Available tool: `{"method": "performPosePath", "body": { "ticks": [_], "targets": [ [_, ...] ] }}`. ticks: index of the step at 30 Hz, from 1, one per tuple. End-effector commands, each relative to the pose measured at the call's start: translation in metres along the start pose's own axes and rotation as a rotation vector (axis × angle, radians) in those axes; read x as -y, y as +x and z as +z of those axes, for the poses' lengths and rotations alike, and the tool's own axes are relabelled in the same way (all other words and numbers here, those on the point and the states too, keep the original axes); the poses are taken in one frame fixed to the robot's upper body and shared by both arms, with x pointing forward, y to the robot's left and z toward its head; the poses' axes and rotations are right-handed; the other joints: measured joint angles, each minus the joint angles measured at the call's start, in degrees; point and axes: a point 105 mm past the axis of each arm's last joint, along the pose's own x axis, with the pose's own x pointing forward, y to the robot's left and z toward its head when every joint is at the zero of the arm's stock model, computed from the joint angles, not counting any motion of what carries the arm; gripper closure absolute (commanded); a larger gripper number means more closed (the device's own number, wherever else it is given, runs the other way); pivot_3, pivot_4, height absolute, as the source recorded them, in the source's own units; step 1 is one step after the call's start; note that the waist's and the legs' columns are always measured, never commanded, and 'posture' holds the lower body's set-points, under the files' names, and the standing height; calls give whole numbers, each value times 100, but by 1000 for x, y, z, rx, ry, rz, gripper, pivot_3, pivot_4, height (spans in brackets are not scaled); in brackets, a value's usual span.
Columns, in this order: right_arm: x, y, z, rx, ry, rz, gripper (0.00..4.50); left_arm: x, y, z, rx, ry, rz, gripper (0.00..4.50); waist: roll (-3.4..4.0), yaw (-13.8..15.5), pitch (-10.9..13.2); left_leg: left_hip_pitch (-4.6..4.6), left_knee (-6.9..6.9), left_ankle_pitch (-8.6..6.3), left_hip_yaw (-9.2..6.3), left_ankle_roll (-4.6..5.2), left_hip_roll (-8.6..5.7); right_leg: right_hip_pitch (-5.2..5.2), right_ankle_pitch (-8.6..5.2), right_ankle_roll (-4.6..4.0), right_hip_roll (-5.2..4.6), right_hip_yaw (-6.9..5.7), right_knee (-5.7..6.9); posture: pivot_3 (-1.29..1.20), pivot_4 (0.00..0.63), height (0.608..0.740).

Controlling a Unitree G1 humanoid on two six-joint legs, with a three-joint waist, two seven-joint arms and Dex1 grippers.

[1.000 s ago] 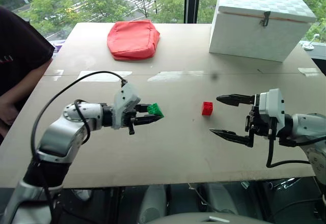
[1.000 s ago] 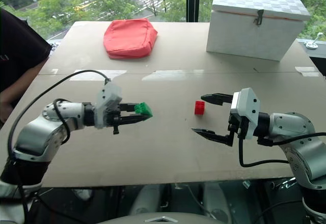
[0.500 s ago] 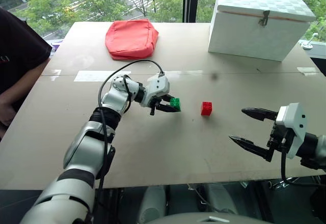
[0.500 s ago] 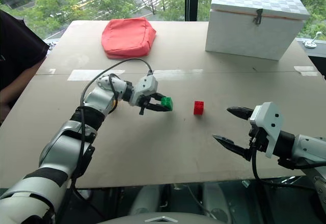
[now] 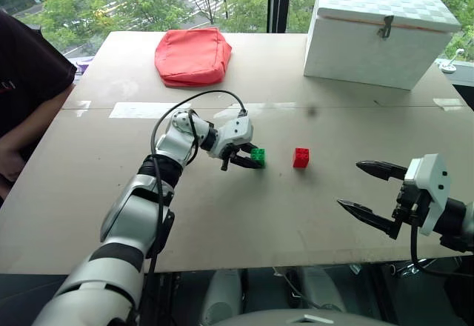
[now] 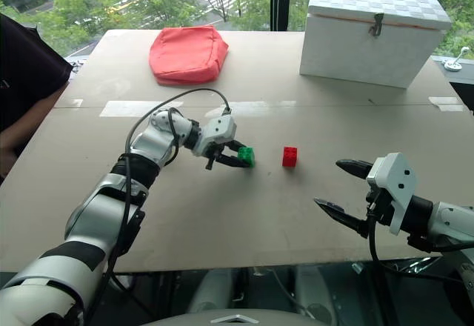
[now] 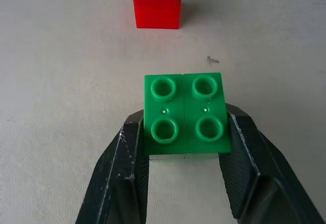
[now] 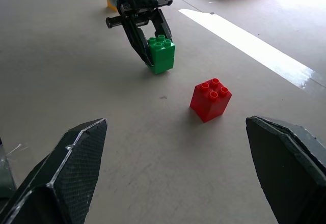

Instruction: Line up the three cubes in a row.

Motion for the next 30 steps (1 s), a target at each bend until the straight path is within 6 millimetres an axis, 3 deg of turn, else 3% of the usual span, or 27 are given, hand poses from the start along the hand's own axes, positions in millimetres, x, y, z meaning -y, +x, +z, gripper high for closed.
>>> {"method": "performPosePath", "body": {
  "ticks": [1, 5, 6, 9, 13, 17, 22, 26, 30],
  "targets": [
    [-3, 0, 12, 28, -49, 6, 0, -11, -3, 14, 12, 40, 47, 3228, 0, 0, 0, 0, 0, 0, 0, 0, 0, 0, 0, 0, 0, 0, 0, 0, 150, 740],
    [-4, 0, 11, 22, -43, 3, 0, -11, -1, 15, 20, 38, 48, 3228, 0, 0, 0, 0, 0, 0, 0, 0, 0, 1, 1, 1, 0, 0, 0, 0, 150, 740],
    [-5, 0, 10, 15, -31, 9, 0, -13, -1, 16, 23, 44, 63, 2161, 0, 0, 0, 0, 0, 0, 0, 0, 0, 1, 2, 1, 0, 0, 0, 0, 150, 740],
    [-9, 0, 9, 7, -21, 21, 0, -11, -9, 16, 41, 44, 71, 1033, 0, -1, 0, 0, 0, 0, 0, 0, 0, 1, 6, 9, 0, 0, 1, 0, 150, 740],
    [-12, 1, 10, 19, -20, 29, 0, -8, -44, 16, 78, 20, 144, 1033, 0, -54, 0, 3, 0, 0, 1, 0, 7, -1, 6, 9, 6, 4, 2, 0, 150, 740],
    [-17, 6, 10, 40, -3, 64, 0, 11, -85, 19, 135, -46, 229, 1033, 1, -103, -1, 7, -1, 0, -2, -1, 17, 0, 7, 9, 10, 2, 9, 0, 150, 740],
    [-20, 12, 10, 59, 3, 108, 0, 33, -110, 24, 193, -126, 374, 1033, 1, -91, -2, 9, 1, 0, -1, -1, 26, 3, 0, 2, 5, 2, 8, 0, 150, 740],
    [-25, 17, 14, 91, -5, 149, 0, 26, -135, 18, 235, -250, 657, 1033, 0, -41, -3, 10, 19, 0, -1, -1, 27, 11, -1, 3, 3, 3, 8, 0, 150, 740],
    [-27, 23, 18, 129, -24, 178, 0, 24, -148, -4, 254, -435, 1000, 1033, 1, -16, -5, 18, 21, 0, -3, -1, 25, 19, 0, 4, 4, 4, 9, 0, 150, 740]
  ]
}}
